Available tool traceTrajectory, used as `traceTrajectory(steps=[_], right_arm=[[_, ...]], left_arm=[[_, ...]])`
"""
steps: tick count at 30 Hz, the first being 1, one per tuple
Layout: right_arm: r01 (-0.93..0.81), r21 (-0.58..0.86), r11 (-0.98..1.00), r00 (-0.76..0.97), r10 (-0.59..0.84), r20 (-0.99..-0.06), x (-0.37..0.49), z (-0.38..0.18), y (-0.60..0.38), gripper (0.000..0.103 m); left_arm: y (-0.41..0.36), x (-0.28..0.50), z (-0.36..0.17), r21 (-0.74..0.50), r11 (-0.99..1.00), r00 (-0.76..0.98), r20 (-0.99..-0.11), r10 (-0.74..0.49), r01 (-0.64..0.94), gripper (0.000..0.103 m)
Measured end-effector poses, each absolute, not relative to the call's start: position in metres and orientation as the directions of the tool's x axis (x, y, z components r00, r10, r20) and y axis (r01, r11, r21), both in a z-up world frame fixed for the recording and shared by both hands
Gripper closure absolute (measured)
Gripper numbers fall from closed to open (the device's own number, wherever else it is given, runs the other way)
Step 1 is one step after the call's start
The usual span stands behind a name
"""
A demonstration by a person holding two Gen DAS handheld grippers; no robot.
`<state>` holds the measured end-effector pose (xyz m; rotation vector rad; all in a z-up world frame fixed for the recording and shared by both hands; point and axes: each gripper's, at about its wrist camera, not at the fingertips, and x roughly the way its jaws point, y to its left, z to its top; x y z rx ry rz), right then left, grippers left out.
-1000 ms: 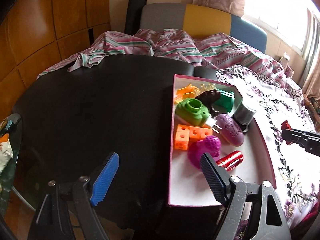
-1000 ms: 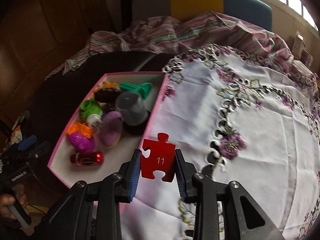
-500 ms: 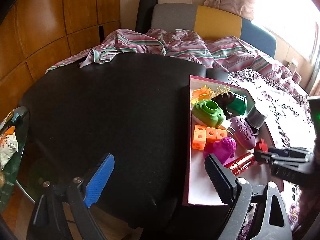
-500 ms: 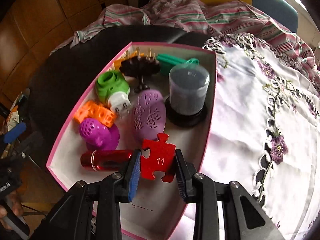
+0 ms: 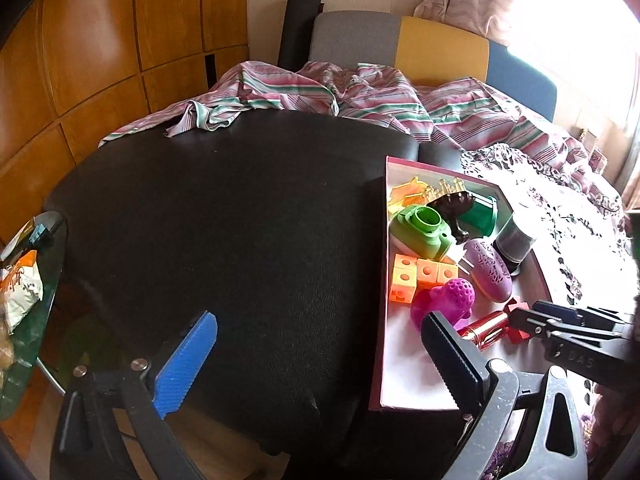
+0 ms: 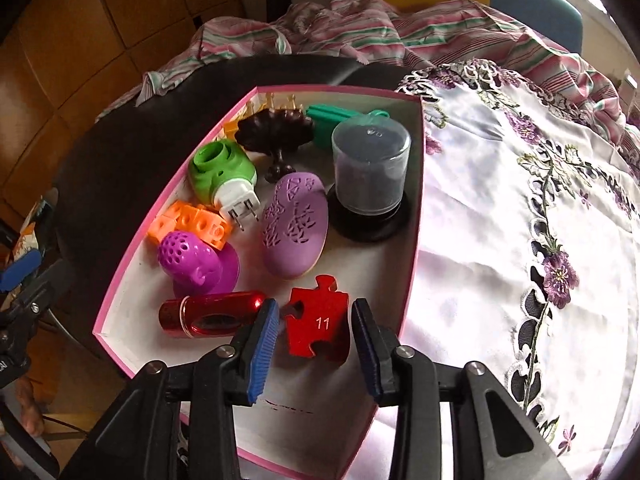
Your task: Organize rigid objects
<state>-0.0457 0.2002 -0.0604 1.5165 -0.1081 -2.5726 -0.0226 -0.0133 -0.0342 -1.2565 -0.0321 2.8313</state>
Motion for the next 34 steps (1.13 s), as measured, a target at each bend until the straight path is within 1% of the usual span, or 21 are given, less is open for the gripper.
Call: traceTrajectory(steps=[2, 6, 12, 20, 34], right_arm=[[0.079, 0.152, -0.985, -0.501, -0.171, -0.848, -0.041, -0.056, 0.202, 0.061], [0.041, 0.148, -0.988, -0.554, -0.145, -0.82, -0.034, -0.046, 0.2, 0.061], [0.006, 0.147, -0.989, -0.612, -0.12, -0.782, -0.022, -0.033, 0.195, 0.061], [0.027, 0.149, -0.988, -0.613, -0.134, -0.778, -0.013, -0.032, 0.184, 0.061], [0.044, 0.117, -0.992, -0.622, -0.119, -0.774, -0.004, -0.034, 0.169, 0.061]], left_arm=[[-0.013, -0.021, -0.034, -0.036, -0.999, -0.673, -0.738, 0.048, -0.032, 0.0], [-0.013, -0.016, -0.03, -0.05, -0.998, -0.685, -0.725, 0.063, -0.039, 0.0], [-0.009, -0.009, -0.022, -0.033, -0.999, -0.703, -0.71, 0.04, -0.023, 0.0], [-0.007, 0.0, -0.014, -0.031, -0.999, -0.729, -0.683, 0.031, -0.014, 0.0], [-0.007, 0.005, -0.015, -0.036, -0.999, -0.729, -0.683, 0.042, -0.024, 0.001]])
